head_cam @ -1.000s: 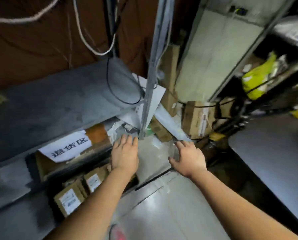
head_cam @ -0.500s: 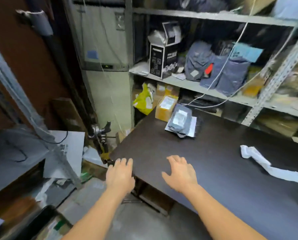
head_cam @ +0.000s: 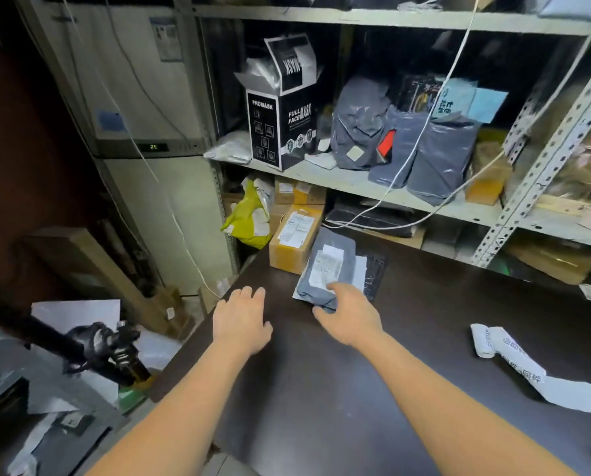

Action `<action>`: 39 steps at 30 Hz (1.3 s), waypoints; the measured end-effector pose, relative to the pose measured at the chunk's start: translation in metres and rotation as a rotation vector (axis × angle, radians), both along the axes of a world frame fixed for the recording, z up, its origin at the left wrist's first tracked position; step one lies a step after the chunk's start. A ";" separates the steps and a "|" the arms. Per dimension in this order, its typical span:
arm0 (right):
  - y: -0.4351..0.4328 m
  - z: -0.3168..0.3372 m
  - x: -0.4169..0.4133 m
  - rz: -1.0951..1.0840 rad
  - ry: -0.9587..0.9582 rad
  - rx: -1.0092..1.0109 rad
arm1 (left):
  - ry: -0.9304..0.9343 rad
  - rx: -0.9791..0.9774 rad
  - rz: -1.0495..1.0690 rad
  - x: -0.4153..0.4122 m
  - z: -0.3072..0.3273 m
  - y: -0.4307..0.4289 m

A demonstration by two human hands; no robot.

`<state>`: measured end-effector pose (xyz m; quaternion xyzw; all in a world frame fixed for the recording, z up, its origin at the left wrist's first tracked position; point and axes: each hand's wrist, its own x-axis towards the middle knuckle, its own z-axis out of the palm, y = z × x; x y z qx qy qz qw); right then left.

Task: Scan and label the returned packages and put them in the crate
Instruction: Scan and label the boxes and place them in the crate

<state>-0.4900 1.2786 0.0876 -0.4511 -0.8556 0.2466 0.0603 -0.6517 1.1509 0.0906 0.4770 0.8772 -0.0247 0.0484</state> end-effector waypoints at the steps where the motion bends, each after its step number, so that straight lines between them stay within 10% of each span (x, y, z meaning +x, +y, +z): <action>1: 0.017 -0.001 -0.016 -0.009 0.011 -0.017 | -0.008 0.006 0.005 -0.015 -0.002 0.016; 22: 0.186 -0.047 -0.173 -0.186 0.390 -0.375 | -0.784 0.657 0.246 -0.129 -0.068 0.211; 39: 0.078 0.026 0.215 -0.337 0.545 -0.354 | -0.829 0.673 0.059 0.217 0.011 0.141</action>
